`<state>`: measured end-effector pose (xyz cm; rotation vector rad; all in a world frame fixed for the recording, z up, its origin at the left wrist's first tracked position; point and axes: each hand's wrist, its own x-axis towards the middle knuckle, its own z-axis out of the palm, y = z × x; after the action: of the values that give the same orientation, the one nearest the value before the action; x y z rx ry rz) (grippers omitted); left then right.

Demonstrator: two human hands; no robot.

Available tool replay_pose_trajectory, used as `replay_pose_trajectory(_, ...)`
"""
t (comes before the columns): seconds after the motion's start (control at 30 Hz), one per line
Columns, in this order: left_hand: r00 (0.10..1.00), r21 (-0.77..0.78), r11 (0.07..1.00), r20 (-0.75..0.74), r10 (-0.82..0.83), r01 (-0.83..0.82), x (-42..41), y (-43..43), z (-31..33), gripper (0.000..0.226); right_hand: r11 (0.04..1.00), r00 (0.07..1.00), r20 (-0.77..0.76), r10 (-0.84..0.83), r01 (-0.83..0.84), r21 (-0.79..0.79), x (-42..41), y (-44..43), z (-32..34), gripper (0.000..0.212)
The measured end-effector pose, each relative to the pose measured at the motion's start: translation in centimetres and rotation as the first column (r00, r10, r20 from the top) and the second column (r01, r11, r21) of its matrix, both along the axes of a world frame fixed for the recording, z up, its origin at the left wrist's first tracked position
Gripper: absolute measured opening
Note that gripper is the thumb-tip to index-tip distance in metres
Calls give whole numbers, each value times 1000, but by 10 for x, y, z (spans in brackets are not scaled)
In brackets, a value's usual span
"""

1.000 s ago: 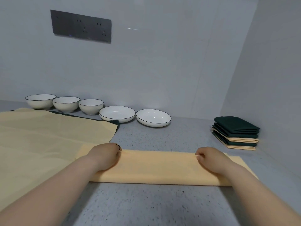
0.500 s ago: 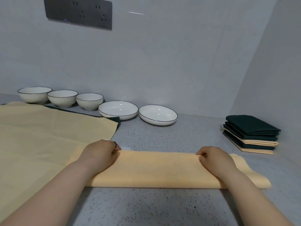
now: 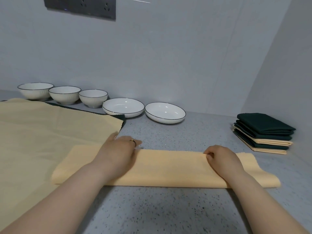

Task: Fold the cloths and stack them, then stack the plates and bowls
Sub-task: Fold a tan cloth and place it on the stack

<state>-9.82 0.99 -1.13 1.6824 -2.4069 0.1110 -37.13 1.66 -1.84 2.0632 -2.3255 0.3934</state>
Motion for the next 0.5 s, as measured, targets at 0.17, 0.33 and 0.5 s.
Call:
replay_pose_trajectory(0.17, 993, 214, 971, 31, -116, 107, -22, 10, -11, 46, 999, 1000, 1, -27, 27, -39, -1, 1, 3, 28)
replay_pose_trajectory(0.33, 994, 246, 964, -6, -105, 103, -20, 4, -14, 47, 998, 999, 32, -35, 37, -60, 0, 0, 1, 27)
replay_pose_trajectory(0.5, 997, 215, 973, -40, -71, 78, -23, -8, -6, 41, 997, 999, 29, -31, 33, -69, 0, -1, 0, 29)
